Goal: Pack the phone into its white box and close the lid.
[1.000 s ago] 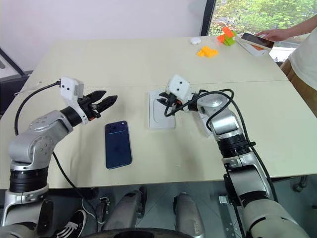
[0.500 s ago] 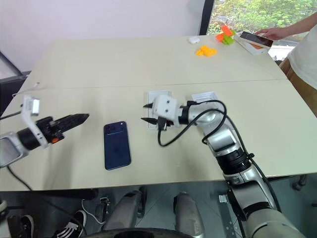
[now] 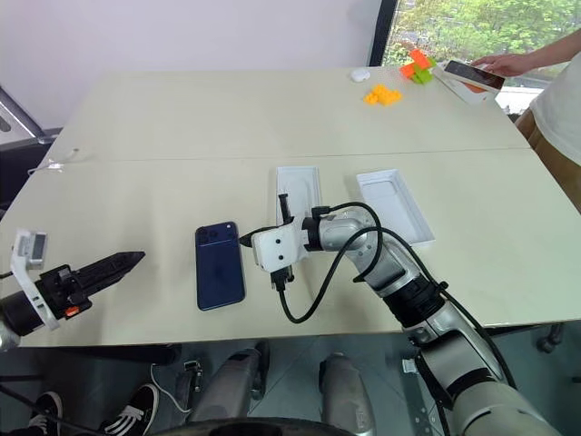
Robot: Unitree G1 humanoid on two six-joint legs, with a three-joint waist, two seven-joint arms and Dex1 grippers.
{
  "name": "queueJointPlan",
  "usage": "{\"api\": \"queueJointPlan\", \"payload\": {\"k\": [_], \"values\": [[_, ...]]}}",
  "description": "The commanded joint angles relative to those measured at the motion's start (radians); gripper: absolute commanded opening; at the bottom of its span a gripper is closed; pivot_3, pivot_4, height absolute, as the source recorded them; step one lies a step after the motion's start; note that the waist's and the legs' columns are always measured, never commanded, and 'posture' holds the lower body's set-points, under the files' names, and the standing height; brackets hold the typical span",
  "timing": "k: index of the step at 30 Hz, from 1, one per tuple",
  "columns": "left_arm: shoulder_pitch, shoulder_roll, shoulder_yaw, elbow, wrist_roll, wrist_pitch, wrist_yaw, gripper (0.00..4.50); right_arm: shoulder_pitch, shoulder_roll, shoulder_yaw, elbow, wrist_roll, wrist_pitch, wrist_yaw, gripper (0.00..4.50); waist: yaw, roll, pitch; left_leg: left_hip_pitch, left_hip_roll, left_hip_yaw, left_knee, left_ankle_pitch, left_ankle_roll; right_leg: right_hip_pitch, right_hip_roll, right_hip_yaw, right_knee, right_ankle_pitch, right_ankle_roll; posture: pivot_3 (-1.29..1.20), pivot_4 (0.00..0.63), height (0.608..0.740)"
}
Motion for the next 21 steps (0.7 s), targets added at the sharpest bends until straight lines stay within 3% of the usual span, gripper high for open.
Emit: {"api": "queueJointPlan", "payload": {"k": [1,9,13,21], "values": [[0.024,0.010,-0.079,-0.017,-0.012,-0.029,0.010,4.41,-0.018,0.014,0.029,0.018,-0.068,-0.100,-0.045,0.00,0.002,0.000,0.000,0.000,0.000,0.000,-0.001,0.000,0.000,-0.001,0.000,0.000,0.000,0.000,0.000,0.00,0.150,0.740],[-0.029,-0.006,-0.246,0.010,-0.102,-0.131,0.116,4.41,0.003,0.015,0.079,0.059,-0.179,-0.219,-0.106,0.00,0.004,0.000,0.000,0.001,0.001,0.000,-0.003,0.000,0.000,0.002,0.003,-0.002,0.000,0.000,0.001,0.00,0.150,0.740],[-0.074,0.014,-0.314,0.002,-0.101,-0.177,0.260,4.41,-0.005,0.010,0.090,0.096,-0.239,-0.269,-0.145,0.00,0.004,0.000,0.000,0.002,0.001,0.000,-0.001,0.000,0.000,0.004,0.003,-0.003,0.000,0.000,0.001,0.00,0.150,0.740],[-0.108,0.012,-0.438,-0.069,-0.254,-0.294,0.439,4.41,-0.021,0.045,0.100,0.157,-0.280,-0.293,-0.180,0.00,0.005,0.000,0.000,0.002,0.001,0.000,-0.001,0.001,0.000,0.005,0.003,-0.003,0.000,0.000,0.001,0.00,0.150,0.740]]}}
